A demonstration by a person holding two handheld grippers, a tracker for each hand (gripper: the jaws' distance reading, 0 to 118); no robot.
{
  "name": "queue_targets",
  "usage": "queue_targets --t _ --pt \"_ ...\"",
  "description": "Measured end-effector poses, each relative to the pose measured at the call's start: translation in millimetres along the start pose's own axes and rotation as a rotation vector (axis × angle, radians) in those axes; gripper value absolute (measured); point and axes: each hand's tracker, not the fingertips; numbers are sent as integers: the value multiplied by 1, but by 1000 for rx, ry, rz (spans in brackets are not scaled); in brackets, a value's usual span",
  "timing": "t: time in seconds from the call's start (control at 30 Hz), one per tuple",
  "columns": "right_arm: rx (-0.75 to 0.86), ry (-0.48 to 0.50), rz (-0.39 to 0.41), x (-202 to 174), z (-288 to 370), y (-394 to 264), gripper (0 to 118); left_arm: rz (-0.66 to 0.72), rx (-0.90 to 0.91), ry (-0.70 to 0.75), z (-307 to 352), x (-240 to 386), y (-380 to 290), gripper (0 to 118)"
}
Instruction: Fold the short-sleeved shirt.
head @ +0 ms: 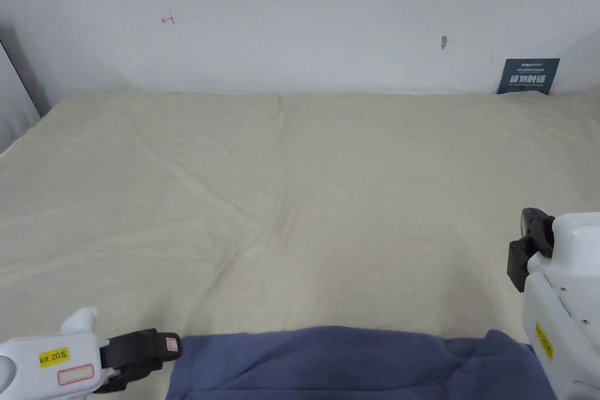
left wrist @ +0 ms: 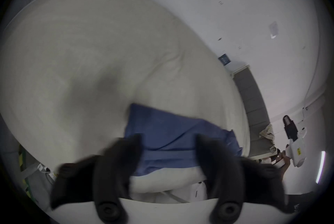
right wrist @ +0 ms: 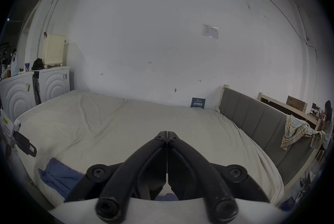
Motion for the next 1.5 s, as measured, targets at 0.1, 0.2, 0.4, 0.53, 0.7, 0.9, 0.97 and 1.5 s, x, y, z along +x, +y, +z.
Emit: queue_targets --t 0.1,0.2,0.4,0.53,0.7,0.9,0.97,1.5 --pt "-18 2 1 -6 -4 -3 0 8 -11 1 -16 -17 -1 95" --pt "-37 3 3 -10 -8 -5 0 22 -39 -13 -36 -33 2 95" --pt "-69 -2 7 -9 -14 -11 0 18 -118 -14 -72 -38 -16 86" --pt "-84 -14 13 -3 -15 -16 0 -60 -83 39 -70 -27 -22 65" --pt "-95 -17 0 2 -15 -20 0 -192 -75 150 -77 -16 -29 19" --pt "-99 -20 -13 9 -12 -22 0 -227 -32 158 -74 4 -34 7" --pt "-95 -25 -19 13 -11 -21 0 -248 5 147 -65 18 -35 7" --pt "-42 -23 -44 31 -4 -11 0 -199 147 305 33 15 -5 7"
